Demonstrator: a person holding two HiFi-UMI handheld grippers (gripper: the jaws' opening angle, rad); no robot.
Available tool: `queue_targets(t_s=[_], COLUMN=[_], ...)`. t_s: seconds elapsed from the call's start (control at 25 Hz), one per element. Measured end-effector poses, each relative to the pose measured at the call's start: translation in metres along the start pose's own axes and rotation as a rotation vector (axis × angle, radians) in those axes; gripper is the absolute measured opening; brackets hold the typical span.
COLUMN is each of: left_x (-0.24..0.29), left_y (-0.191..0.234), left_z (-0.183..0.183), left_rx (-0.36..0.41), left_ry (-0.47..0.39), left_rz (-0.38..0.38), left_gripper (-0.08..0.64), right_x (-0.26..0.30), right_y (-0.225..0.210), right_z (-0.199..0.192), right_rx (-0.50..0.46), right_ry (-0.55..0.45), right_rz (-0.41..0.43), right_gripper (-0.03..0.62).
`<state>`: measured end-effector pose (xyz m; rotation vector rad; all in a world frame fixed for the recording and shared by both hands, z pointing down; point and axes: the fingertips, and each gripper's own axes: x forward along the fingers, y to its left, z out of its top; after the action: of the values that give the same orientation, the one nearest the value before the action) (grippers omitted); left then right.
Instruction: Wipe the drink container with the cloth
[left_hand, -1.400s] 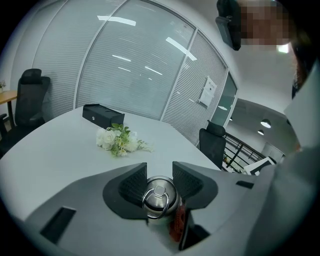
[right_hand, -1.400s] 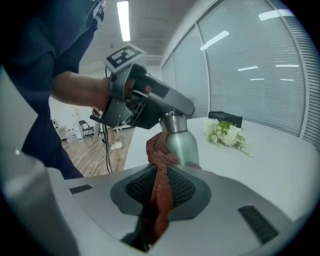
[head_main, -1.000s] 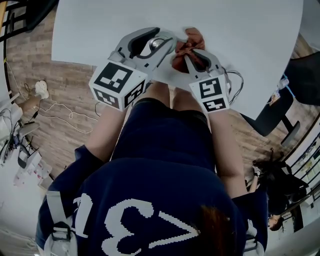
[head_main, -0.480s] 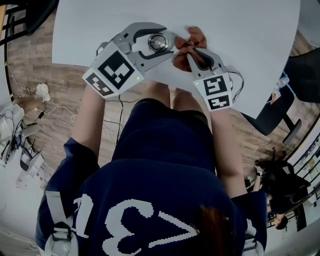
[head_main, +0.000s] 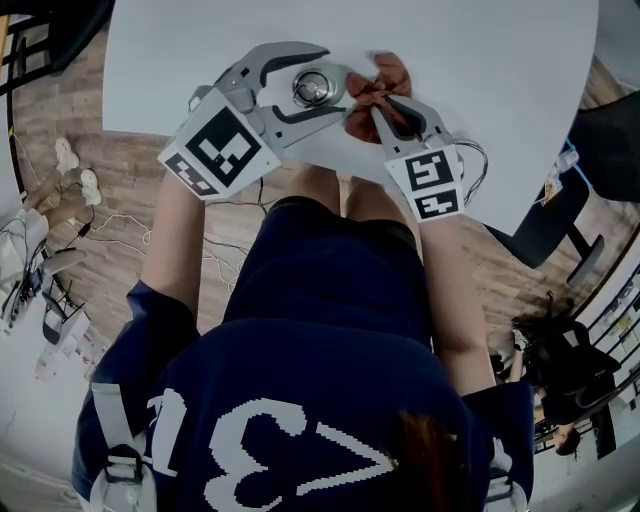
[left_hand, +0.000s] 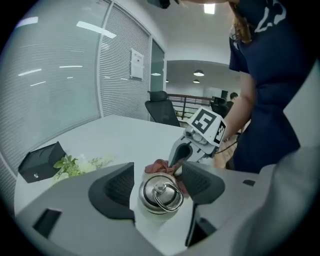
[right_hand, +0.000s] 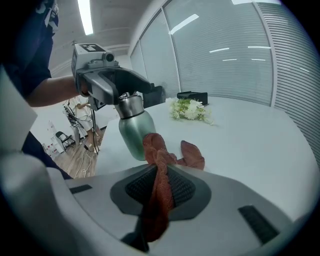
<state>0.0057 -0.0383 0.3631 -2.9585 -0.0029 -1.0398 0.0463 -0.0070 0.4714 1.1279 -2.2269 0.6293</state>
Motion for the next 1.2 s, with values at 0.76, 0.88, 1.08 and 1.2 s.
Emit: queue_targets(t_s=[0.76,0.88,1.08,1.2], left_x=[-0.013,-0.015,-0.023,-0.027], left_y=[0.067,0.069,0.071,0.074], left_z=[-0.035,-0.035,-0.044,-0.049], left_rx=[-0.679,-0.75,-0.838,-0.889], left_ry=[-0.179,-0.21,-0.252,-0.275], left_rz=[0.298,0.348,0.389,0.396], left_gripper=[0.273,0.273,0.273,0.273], right_x=[0.001,-0.006,0.007,0.022], right_y=[0.013,0.028,0.02,0.002], right_z=[0.09,0.114,0.096,0.067], right_rx=[0.31,0.267,0.185,0.18], right_ry=[-0.401,-0.459,-0.43,-0.329], right_rz=[0.109,0.134,0.075,0.004], right_gripper=[0.075,0.075,0.075,0.075])
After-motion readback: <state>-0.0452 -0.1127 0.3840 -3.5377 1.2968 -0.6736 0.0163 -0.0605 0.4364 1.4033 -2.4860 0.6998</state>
